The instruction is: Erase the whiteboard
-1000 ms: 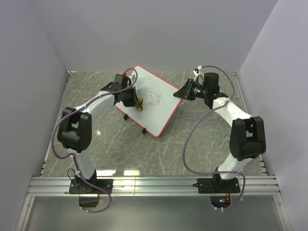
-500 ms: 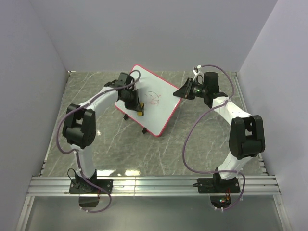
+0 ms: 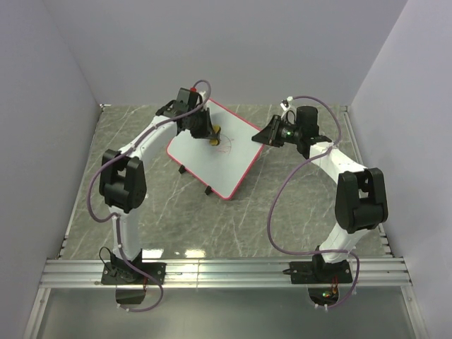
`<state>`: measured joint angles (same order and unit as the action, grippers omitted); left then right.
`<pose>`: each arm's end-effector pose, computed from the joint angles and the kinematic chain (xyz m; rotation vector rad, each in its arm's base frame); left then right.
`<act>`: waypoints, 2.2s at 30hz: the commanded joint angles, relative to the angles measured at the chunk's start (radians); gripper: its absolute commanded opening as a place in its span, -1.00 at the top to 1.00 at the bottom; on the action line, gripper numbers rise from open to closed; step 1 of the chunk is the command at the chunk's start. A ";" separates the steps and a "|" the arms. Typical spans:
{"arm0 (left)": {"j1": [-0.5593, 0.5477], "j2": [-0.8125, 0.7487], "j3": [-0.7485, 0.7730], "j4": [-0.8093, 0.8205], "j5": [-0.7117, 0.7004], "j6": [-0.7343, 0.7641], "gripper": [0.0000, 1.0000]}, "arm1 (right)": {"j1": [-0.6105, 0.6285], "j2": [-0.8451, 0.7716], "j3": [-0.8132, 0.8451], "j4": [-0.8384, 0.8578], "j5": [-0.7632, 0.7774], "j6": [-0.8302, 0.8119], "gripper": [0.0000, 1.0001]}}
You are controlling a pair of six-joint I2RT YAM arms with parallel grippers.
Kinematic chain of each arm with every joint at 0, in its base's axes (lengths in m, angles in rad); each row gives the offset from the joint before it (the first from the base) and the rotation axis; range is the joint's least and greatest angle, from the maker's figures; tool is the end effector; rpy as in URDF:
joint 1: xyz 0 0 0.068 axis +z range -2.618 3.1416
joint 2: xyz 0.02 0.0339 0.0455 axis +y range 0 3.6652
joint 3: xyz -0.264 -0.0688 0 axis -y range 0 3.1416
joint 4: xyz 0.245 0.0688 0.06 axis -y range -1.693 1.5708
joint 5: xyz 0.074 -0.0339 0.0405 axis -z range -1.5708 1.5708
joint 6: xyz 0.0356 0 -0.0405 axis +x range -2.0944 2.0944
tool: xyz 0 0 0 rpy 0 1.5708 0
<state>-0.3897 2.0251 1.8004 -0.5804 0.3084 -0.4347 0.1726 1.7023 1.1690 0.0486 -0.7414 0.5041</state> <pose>0.4240 -0.1858 0.2768 0.0985 2.4591 -0.7461 0.3750 0.0898 0.2556 -0.1371 2.1173 1.1712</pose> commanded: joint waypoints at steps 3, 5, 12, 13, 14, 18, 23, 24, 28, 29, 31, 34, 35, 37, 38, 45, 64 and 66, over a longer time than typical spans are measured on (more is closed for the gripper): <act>-0.011 -0.136 -0.325 0.077 -0.025 -0.001 0.99 | 0.061 0.057 -0.052 -0.130 0.068 -0.064 1.00; -0.011 -0.173 -0.466 0.119 -0.029 -0.009 0.99 | 0.062 0.057 -0.057 -0.122 0.068 -0.062 1.00; -0.011 -0.221 -0.595 0.162 -0.037 -0.022 0.99 | 0.064 0.069 -0.075 -0.089 0.057 -0.047 1.00; -0.011 -0.215 -0.576 0.157 -0.032 -0.022 0.99 | 0.065 0.071 -0.074 -0.089 0.057 -0.045 1.00; -0.011 -0.209 -0.555 0.143 -0.032 -0.022 0.99 | 0.067 0.072 -0.071 -0.089 0.059 -0.045 1.00; -0.009 -0.137 -0.359 0.087 -0.045 -0.010 0.99 | 0.071 0.069 -0.063 -0.096 0.060 -0.050 1.00; 0.012 -0.020 -0.031 -0.015 -0.080 0.008 0.99 | 0.074 0.057 -0.074 -0.105 0.062 -0.059 1.00; 0.018 0.018 0.015 -0.041 -0.097 0.007 0.99 | 0.074 0.054 -0.077 -0.110 0.065 -0.062 1.00; 0.040 0.101 0.242 -0.119 -0.178 0.002 0.99 | 0.073 0.043 -0.091 -0.119 0.068 -0.075 1.00; 0.041 0.110 0.304 -0.127 -0.195 0.001 0.99 | 0.073 0.039 -0.092 -0.119 0.069 -0.076 1.00; 0.051 0.112 0.326 -0.113 -0.201 -0.010 0.99 | 0.074 0.036 -0.094 -0.125 0.071 -0.081 1.00; 0.051 0.093 0.295 -0.095 -0.174 -0.016 0.99 | 0.073 0.036 -0.088 -0.128 0.071 -0.082 1.00; 0.051 0.087 0.249 -0.084 -0.160 -0.018 0.99 | 0.073 0.036 -0.088 -0.124 0.071 -0.081 1.00; 0.048 0.054 0.135 -0.064 -0.120 -0.022 0.99 | 0.073 0.039 -0.085 -0.121 0.071 -0.076 1.00; 0.043 0.017 0.085 -0.030 -0.105 -0.027 0.99 | 0.074 0.039 -0.083 -0.118 0.070 -0.075 1.00; -0.038 -0.143 -0.288 0.100 -0.058 -0.041 0.99 | 0.073 0.048 -0.092 -0.090 0.062 -0.056 1.00; 0.123 0.064 0.095 -0.079 -0.201 0.002 0.99 | 0.079 -0.009 -0.157 -0.070 0.069 -0.050 1.00; 0.143 0.084 0.102 -0.095 -0.190 -0.002 0.99 | 0.079 -0.015 -0.157 -0.076 0.070 -0.058 1.00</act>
<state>-0.2836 2.0636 1.8648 -0.6147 0.1665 -0.4492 0.2043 1.6741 1.0702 0.1585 -0.7330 0.5240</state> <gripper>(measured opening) 0.069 0.208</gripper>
